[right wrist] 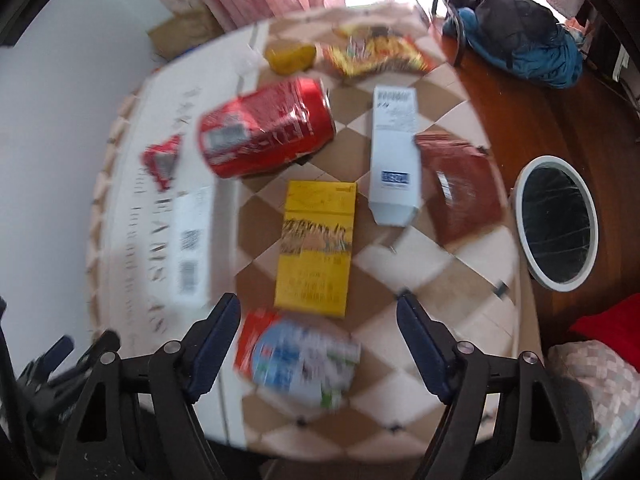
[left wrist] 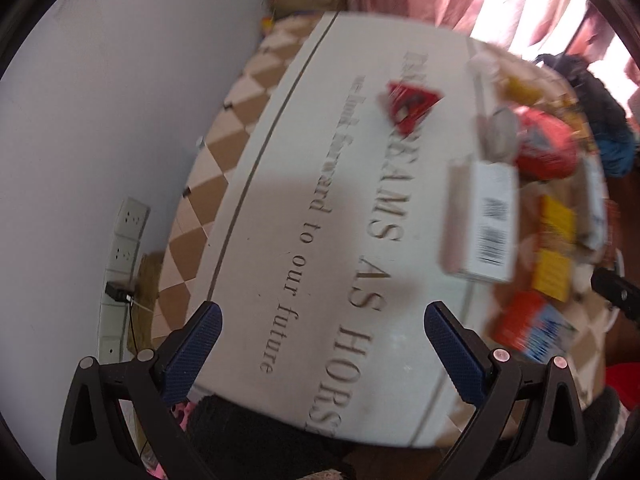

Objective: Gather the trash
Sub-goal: 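Grasp the yellow cigarette pack with the right tool while the left tool grasps the white barcode box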

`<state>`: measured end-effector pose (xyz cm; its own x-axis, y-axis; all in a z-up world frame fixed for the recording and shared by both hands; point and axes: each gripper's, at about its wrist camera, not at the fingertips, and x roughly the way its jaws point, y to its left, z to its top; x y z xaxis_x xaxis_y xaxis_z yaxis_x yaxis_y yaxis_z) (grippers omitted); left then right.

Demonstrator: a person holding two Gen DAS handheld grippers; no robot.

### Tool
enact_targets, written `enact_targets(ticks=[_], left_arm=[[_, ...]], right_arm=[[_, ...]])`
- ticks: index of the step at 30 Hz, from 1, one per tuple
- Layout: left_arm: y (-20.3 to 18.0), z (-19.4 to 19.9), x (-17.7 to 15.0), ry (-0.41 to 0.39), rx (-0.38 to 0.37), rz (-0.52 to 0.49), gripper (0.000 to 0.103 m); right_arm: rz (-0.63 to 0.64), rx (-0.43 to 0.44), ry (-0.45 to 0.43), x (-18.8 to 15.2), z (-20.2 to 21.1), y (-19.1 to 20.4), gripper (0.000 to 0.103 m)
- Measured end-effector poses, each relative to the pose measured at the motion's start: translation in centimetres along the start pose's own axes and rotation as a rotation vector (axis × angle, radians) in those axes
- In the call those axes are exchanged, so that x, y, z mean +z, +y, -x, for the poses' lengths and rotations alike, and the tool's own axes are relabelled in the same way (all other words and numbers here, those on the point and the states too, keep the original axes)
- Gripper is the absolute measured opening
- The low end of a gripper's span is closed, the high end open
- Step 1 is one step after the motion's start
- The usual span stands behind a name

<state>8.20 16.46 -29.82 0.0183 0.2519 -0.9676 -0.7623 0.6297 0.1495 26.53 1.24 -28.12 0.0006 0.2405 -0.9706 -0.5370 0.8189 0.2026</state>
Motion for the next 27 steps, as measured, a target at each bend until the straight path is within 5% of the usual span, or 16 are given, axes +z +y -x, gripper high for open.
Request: enact_targets(ticks=[7,11,13,23,27], left_arm=[[-0.6,-3.4,0.9,0.053,0.044,-0.026,0.103],[-1.6,-3.6,1.6,0.052,0.025,-0.033,0.103],[-2.4,-3.2,2.2,0.042,0.005,-0.041,0.103],[-9.1,-2.0,5.0,0.024,-0.184,-0.137,0.103],[-12.3,-3.0,6.1,0.054,-0.225,-0.187,0.094]], right_arm=[[-0.007,-0.055,0.075,2.8,-5.9,1.0,0.082],[0.049,-0.111,0.07,2.7,-6.9,1.8,0.067],[0.093,-0.144,0.056,2.3,-6.8,2.1,0.058],[0.025,-0.164,0.079,-0.6,-5.5,-3.2,0.058],[-0.015,-0.158,0.094,-1.1,-5.4,-4.8,0.058]])
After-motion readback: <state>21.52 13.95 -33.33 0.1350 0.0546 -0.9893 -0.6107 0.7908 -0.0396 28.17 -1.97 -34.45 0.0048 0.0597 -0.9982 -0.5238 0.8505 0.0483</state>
